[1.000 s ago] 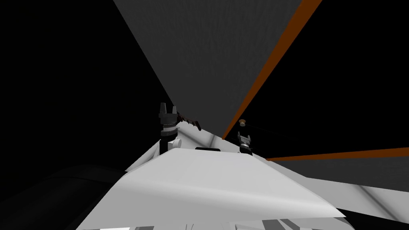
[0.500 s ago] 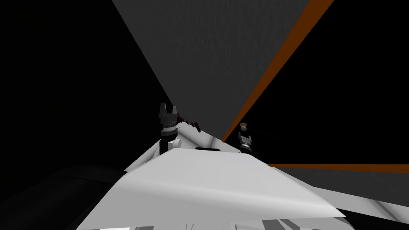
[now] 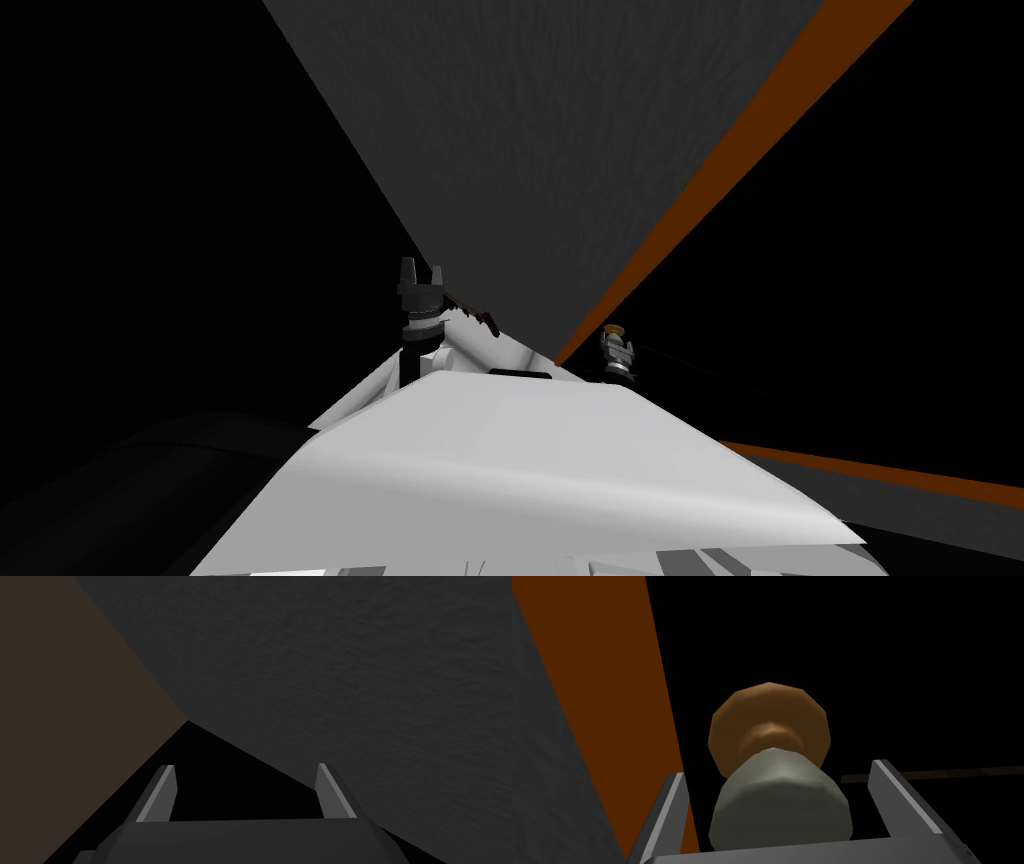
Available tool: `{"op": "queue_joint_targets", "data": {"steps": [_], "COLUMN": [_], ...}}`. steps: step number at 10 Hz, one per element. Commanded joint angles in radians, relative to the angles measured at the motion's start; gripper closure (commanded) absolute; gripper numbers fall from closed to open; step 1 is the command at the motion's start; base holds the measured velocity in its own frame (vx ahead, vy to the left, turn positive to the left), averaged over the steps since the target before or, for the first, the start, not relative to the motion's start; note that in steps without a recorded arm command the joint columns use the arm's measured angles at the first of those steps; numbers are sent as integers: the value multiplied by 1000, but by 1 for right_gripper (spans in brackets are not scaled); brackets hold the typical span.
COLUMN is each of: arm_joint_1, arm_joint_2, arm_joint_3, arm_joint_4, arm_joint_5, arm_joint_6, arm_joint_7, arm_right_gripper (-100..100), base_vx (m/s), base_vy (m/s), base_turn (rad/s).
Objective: Pull the door open
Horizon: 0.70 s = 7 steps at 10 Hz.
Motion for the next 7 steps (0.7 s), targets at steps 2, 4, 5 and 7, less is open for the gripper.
{"op": "queue_joint_targets", "data": {"steps": [2, 4, 5, 7], "arm_joint_1": [0, 0, 0, 0], "arm_joint_2": [0, 0, 0, 0], "arm_joint_3": [0, 0, 0, 0], "arm_joint_4": [0, 0, 0, 0], "arm_joint_5": [0, 0, 0, 0], "arm_joint_6": [0, 0, 0, 0], "arm_joint_7": [0, 0, 0, 0], "arm_right_gripper": [100, 100, 100, 100], "base_vx": [35, -26, -17, -4], "base_vy": [-20, 16, 8, 2], "base_turn": [8, -2, -1, 0]}}
